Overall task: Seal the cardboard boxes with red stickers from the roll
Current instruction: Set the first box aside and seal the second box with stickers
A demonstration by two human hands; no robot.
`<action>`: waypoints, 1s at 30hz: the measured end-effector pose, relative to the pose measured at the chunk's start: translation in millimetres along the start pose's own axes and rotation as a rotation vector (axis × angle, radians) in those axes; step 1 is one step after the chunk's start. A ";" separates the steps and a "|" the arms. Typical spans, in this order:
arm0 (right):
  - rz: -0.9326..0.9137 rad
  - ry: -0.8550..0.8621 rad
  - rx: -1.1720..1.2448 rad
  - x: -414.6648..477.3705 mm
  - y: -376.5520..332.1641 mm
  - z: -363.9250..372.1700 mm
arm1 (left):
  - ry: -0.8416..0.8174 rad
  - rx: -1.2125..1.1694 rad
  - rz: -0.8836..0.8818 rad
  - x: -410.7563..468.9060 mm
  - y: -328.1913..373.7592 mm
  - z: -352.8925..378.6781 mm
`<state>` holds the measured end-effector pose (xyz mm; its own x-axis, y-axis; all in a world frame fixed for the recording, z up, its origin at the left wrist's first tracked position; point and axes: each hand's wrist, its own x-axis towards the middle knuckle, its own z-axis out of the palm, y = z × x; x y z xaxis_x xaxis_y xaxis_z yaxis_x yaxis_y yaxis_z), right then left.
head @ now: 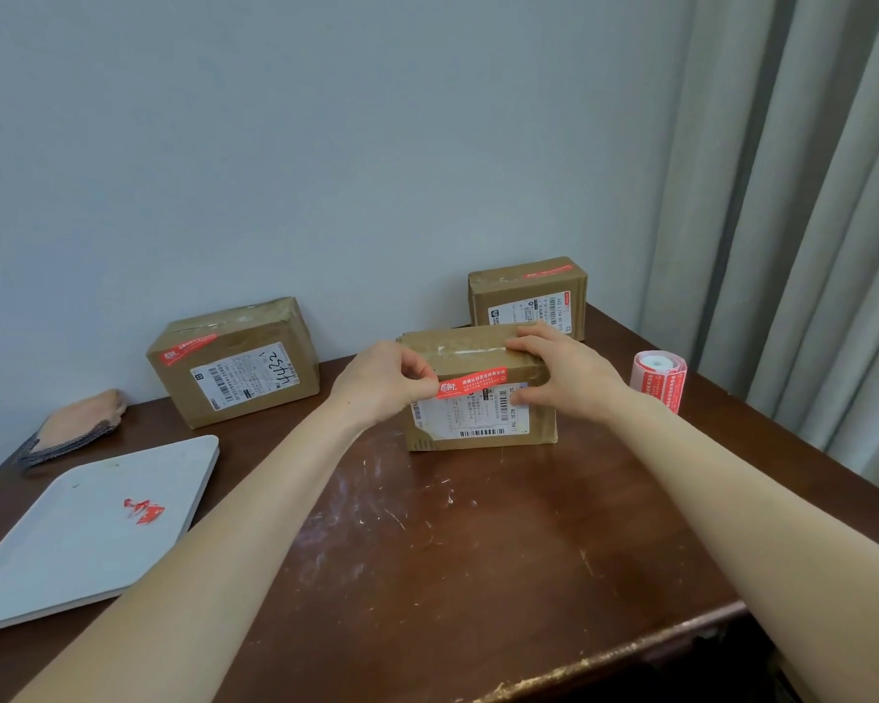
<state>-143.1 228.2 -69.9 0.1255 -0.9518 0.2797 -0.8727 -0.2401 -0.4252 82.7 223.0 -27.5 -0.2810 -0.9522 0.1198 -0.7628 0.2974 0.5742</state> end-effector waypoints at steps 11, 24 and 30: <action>0.024 -0.050 0.121 0.9 -0.8 -13.6 | 0.050 -0.096 -0.038 2.0 6.2 -16.8; 0.066 0.114 0.415 -12.2 -57.1 -29.2 | 0.153 -0.257 -0.048 17.2 19.1 -20.7; 0.162 0.173 0.734 6.9 -53.0 -53.9 | 0.116 -0.429 -0.012 27.0 36.8 -33.3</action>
<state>-121.4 244.6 1.0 -0.1054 -0.9572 0.2696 -0.3297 -0.2222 -0.9176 66.5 205.9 23.8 -0.1878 -0.9641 0.1876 -0.4483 0.2541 0.8570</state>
